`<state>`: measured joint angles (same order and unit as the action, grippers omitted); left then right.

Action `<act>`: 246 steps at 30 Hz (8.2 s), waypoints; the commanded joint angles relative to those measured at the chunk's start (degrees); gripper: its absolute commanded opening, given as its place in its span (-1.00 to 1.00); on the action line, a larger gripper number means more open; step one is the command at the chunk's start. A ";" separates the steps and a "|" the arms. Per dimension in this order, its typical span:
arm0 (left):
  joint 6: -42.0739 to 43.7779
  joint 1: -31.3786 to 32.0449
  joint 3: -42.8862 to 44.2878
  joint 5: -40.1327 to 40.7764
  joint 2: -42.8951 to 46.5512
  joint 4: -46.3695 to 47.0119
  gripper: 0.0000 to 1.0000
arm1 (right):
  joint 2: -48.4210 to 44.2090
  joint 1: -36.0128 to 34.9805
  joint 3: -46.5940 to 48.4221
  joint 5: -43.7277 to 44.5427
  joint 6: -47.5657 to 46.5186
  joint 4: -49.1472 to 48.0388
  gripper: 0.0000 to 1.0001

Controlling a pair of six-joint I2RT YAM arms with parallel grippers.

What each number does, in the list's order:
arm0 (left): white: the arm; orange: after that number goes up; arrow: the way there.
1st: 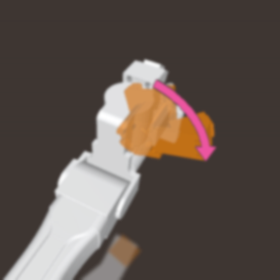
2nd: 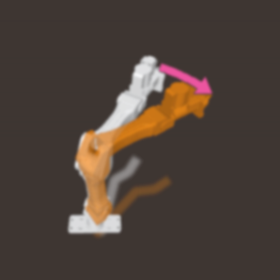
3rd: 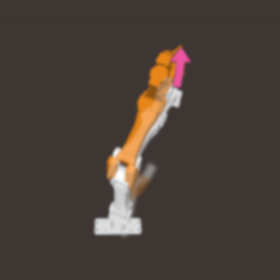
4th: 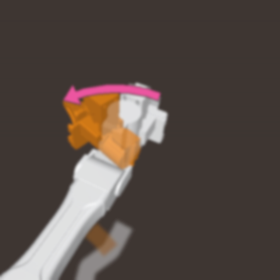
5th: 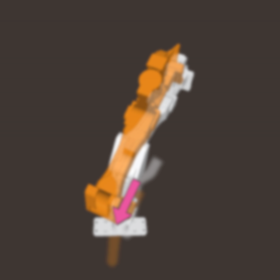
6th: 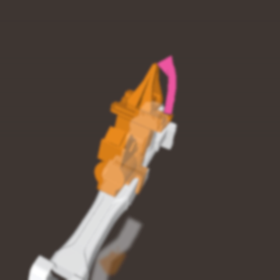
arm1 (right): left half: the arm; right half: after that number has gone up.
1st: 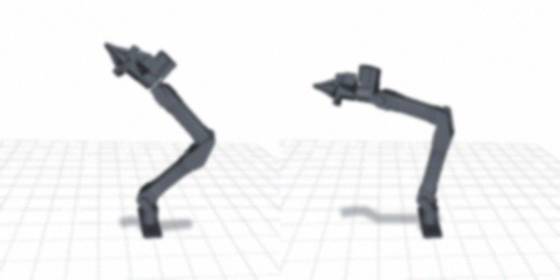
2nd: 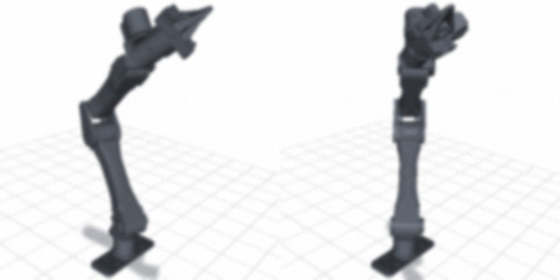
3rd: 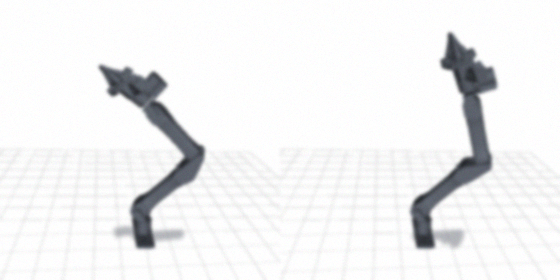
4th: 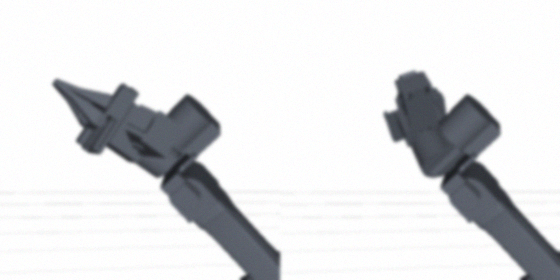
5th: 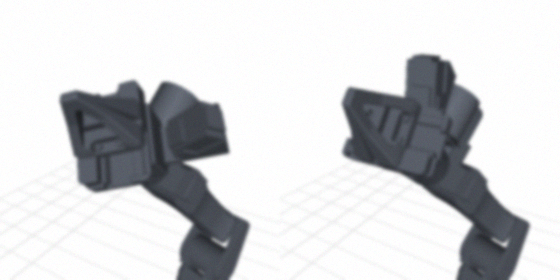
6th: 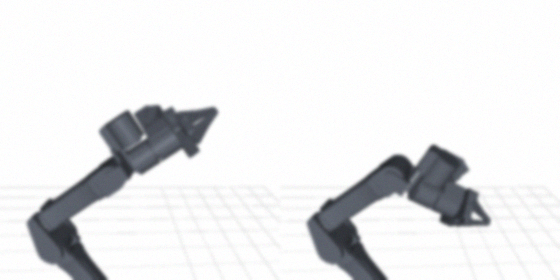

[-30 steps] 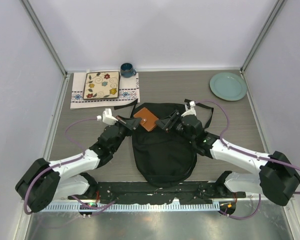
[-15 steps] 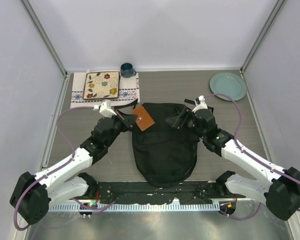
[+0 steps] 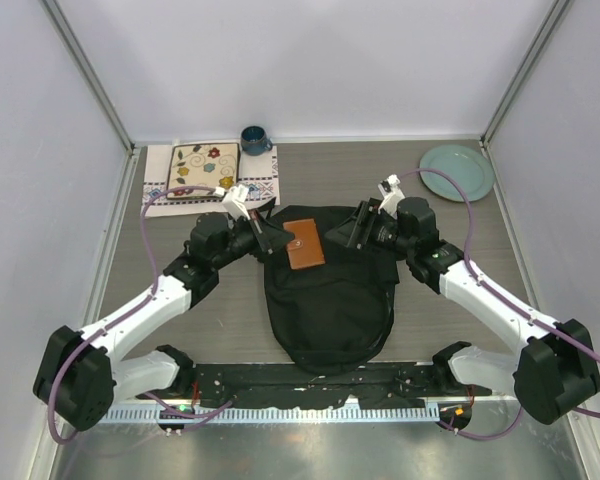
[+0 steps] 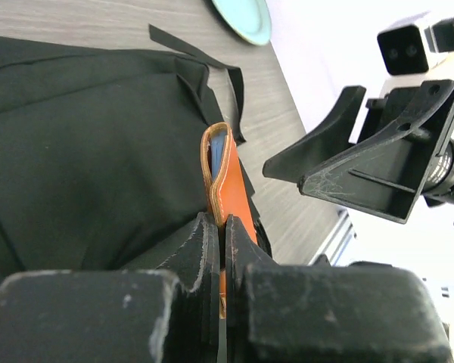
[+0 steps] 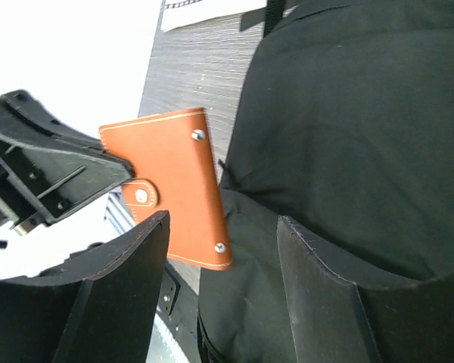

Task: Pack the student bag
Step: Pick up the personal item from the center of the board, then place the personal item in the student bag.

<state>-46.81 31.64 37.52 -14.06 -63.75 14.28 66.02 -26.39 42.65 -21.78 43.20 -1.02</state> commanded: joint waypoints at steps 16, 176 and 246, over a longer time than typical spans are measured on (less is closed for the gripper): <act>-1.26 -1.58 4.59 -20.30 -5.51 12.17 -1.00 | 1.57 0.38 -3.10 -14.60 6.01 -20.07 0.30; 5.23 13.98 41.67 14.24 -29.95 -39.86 -1.00 | 4.99 -7.26 -24.47 26.42 26.68 -51.45 -0.99; 6.20 7.82 31.75 12.12 -22.49 -41.70 0.45 | 5.11 -15.35 -20.15 35.57 13.83 -22.37 -0.63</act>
<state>-40.38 39.35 69.47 -2.85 -91.33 -25.80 76.71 -41.87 24.38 12.69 57.12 -29.32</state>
